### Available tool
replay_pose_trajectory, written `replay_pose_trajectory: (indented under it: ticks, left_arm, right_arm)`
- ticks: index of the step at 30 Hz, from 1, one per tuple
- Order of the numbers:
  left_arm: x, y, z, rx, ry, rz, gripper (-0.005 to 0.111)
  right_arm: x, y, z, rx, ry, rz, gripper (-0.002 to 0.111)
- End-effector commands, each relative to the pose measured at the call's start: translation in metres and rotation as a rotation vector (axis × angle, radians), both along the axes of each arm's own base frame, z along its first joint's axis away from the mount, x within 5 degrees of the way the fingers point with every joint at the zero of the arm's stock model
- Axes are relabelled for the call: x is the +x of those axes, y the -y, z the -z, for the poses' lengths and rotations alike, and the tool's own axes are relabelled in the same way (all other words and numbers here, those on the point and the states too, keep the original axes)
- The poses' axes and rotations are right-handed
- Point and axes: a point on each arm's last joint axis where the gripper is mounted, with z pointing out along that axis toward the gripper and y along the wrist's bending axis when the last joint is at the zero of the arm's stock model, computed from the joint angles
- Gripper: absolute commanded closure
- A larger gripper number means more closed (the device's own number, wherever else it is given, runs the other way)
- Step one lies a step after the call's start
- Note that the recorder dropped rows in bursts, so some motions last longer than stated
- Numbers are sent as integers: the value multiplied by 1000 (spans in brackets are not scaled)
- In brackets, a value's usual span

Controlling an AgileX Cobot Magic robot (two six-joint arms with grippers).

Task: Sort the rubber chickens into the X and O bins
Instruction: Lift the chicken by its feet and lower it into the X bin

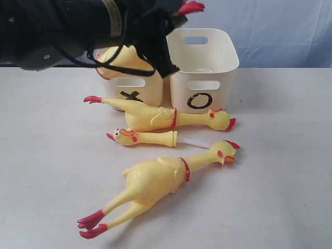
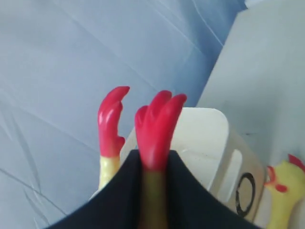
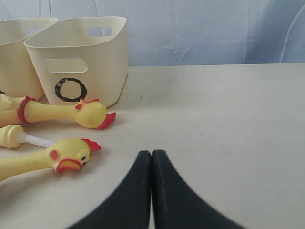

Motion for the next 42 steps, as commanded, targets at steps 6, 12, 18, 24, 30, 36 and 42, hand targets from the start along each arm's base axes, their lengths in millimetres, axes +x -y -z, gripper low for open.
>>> replay_pose_trajectory:
  ticks: [6, 12, 18, 24, 30, 36, 42]
  left_arm:
    - [39, -54, -32, -516, -16, -189, 107]
    - [50, -76, -36, -584, 39, -236, 107]
    - [63, -111, -42, -727, 27, -273, 107]
    - [95, -160, -27, -1164, -90, -168, 107]
    - [125, -169, 26, -1382, -210, -81, 107]
    - [148, -167, 63, -1470, -258, -38, 107]
    - [174, -164, 83, -1479, -261, -48, 107]
  right_arm:
    - [0, 0, -1, 2, 11, 2, 108]
    - [0, 0, -1, 2, 11, 2, 108]
    - [0, 0, -1, 2, 11, 2, 108]
    - [0, 0, -1, 2, 11, 2, 108]
    - [0, 0, -1, 4, 11, 2, 108]
    - [0, 0, -1, 4, 11, 2, 108]
    - [0, 0, -1, 4, 11, 2, 108]
